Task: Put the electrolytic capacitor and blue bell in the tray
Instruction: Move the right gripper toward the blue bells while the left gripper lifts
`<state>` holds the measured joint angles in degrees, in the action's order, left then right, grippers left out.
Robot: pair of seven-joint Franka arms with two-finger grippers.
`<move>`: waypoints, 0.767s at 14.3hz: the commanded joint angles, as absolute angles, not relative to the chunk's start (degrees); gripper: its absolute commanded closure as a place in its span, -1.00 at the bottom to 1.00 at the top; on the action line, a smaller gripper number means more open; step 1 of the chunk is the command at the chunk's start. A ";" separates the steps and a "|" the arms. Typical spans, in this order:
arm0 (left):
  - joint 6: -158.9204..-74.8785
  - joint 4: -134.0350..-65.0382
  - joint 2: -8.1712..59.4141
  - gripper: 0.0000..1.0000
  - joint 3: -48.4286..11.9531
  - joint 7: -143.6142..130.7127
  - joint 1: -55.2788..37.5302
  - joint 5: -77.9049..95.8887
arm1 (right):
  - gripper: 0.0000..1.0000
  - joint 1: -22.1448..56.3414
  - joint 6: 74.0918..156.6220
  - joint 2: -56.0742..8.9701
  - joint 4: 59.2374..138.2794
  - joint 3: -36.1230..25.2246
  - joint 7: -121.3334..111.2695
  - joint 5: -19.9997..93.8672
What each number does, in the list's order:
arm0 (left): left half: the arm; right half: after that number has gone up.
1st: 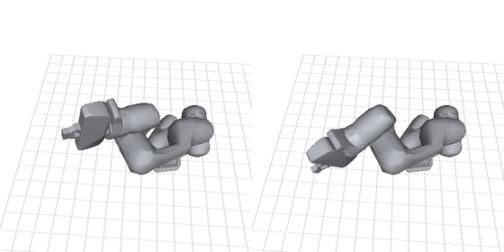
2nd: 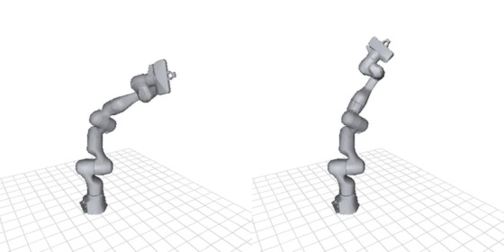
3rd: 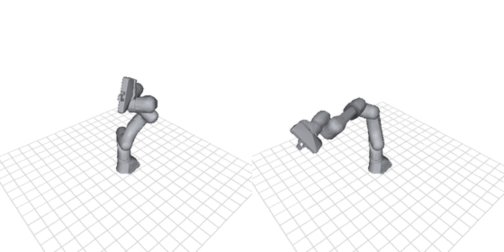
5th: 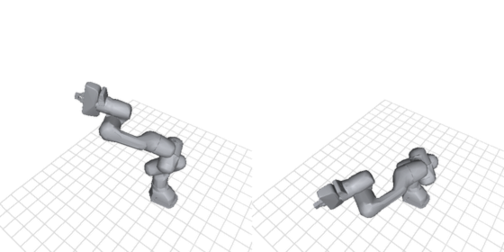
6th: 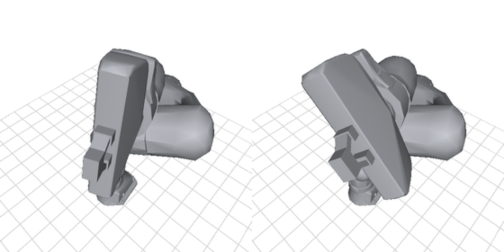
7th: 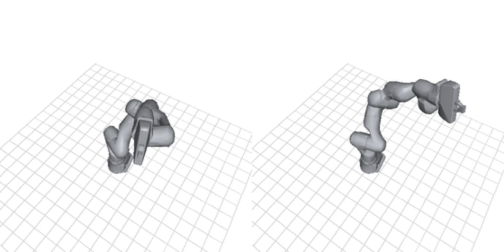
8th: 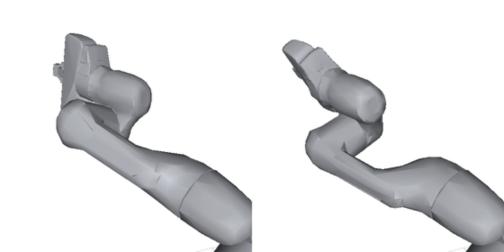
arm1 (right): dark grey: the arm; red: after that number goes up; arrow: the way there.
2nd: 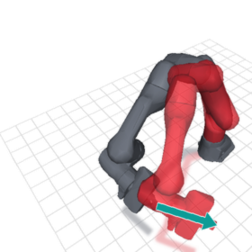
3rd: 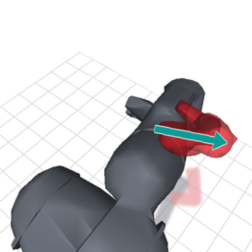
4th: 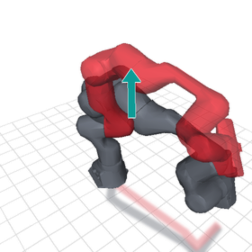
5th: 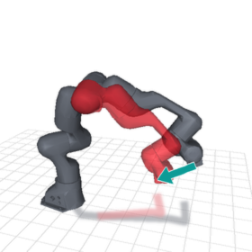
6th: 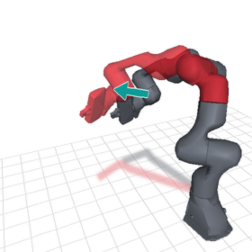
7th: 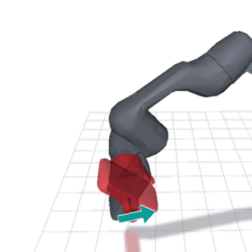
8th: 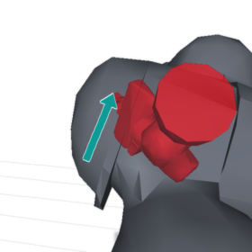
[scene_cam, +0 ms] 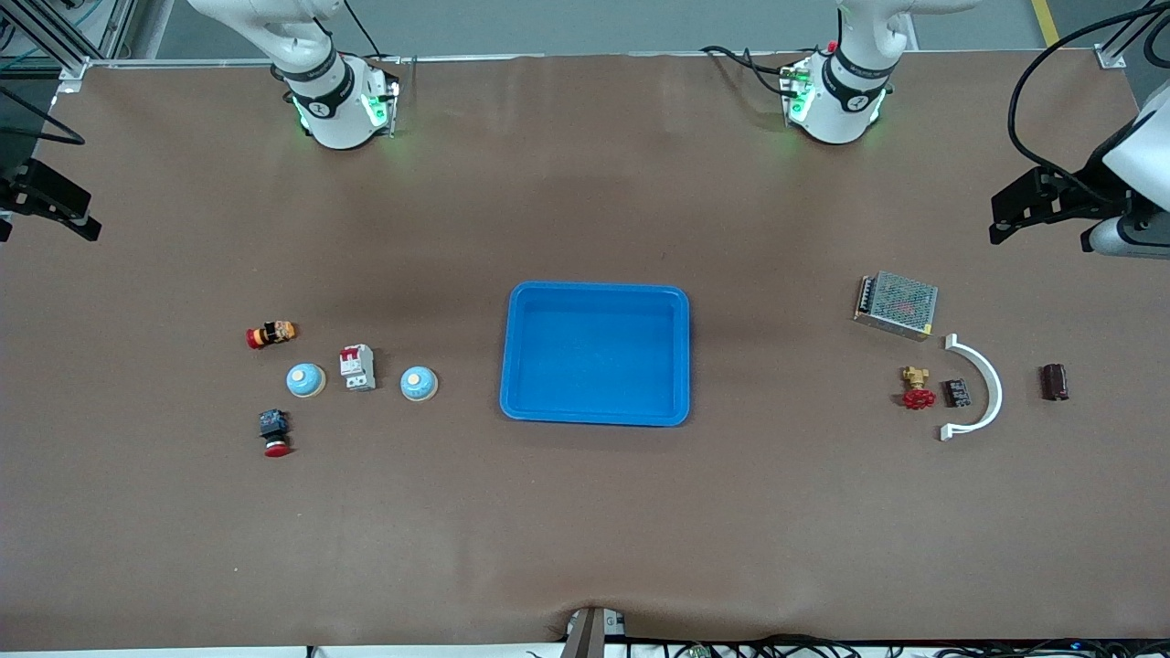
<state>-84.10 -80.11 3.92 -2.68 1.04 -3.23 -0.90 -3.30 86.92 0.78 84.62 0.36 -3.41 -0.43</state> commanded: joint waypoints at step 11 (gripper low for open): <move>-83.76 -82.53 4.13 -1.00 -2.73 2.37 -2.82 -1.58 | -1.00 2.01 86.66 -0.78 84.20 0.97 0.61 -0.44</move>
